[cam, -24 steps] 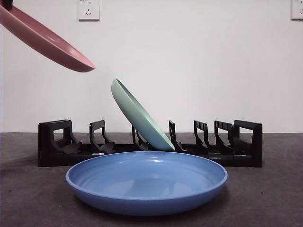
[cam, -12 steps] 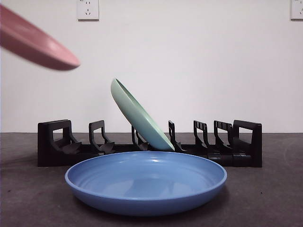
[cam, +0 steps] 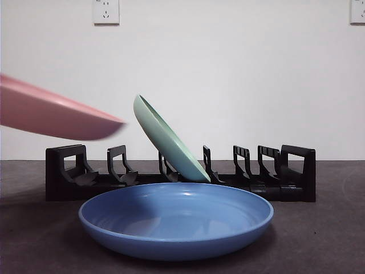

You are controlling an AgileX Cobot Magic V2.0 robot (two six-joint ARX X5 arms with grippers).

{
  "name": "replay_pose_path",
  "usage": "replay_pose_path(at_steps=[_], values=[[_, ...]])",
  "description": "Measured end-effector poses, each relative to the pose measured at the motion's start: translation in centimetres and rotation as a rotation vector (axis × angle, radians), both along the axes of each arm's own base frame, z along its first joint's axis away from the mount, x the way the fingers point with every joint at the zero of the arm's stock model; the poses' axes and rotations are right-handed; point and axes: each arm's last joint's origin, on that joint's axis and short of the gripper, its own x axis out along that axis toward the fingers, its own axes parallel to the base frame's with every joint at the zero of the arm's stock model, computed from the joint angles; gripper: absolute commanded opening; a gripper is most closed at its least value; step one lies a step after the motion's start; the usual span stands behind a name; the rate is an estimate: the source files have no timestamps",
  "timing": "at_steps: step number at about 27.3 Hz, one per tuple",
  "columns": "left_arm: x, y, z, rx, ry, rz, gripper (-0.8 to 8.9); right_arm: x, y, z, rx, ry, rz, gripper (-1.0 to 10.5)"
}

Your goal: Place the plate

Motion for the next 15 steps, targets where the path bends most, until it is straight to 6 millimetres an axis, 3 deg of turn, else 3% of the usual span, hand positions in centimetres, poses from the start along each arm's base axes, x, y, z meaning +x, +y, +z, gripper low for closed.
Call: replay_pose_path(at_steps=[8, 15], values=[[1.5, -2.1, -4.8, -0.123, 0.066, -0.024, 0.06, 0.0, 0.0, 0.0, 0.0, 0.0, 0.0, 1.8], [3.3, -4.7, -6.4, -0.157, 0.099, -0.072, 0.06, 0.0, 0.0, 0.0, 0.0, 0.0, 0.0, 1.8]])
